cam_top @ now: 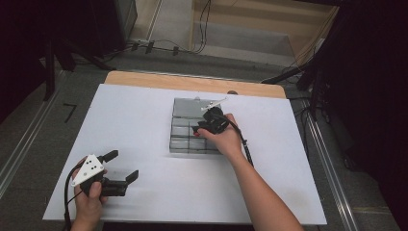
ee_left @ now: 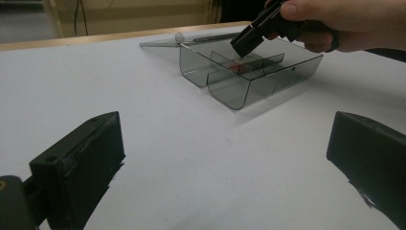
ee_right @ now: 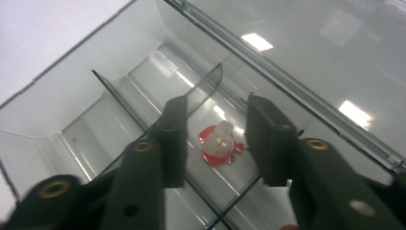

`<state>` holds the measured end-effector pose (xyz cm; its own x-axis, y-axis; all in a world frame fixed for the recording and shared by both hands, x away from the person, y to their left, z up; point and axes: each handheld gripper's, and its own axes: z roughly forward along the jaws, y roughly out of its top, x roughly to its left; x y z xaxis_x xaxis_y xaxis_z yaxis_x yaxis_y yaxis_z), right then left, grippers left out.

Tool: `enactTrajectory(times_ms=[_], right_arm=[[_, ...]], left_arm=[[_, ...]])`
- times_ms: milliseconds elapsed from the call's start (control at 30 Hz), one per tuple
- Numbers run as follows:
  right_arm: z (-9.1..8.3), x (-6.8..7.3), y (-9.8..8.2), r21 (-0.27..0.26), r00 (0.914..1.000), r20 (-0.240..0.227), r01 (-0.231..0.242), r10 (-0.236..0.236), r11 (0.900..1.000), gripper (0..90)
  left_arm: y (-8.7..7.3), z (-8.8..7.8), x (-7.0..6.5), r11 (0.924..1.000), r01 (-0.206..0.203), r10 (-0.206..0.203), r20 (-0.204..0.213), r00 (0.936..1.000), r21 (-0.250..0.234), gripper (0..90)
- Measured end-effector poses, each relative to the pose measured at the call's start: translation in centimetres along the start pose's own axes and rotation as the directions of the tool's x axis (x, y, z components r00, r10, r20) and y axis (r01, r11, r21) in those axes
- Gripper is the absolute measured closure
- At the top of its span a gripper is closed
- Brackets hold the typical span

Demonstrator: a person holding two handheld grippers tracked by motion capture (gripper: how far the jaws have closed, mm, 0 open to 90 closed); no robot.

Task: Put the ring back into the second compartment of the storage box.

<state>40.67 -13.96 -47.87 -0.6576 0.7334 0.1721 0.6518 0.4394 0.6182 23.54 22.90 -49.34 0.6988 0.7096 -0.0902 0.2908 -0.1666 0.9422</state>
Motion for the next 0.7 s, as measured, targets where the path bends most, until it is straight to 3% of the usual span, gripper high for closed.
enactTrajectory(times_ms=[200, 700], right_arm=[[-0.7, 0.2, 0.0, -0.043, 0.9997, -0.016, 0.017, -0.018, 0.999, 39.5], [-3.2, 0.3, 0.1, -0.120, 0.9995, -0.030, -0.011, 0.007, 0.993, 12.0]], left_arm=[[0.0, 0.0, 0.0, 1.0000, -0.002, 0.002, 0.001, 1.0000, 0.001, 0.0], [0.0, 0.0, -0.1, 1.0000, -0.006, 0.006, -0.002, 1.0000, 0.007, 0.0]])
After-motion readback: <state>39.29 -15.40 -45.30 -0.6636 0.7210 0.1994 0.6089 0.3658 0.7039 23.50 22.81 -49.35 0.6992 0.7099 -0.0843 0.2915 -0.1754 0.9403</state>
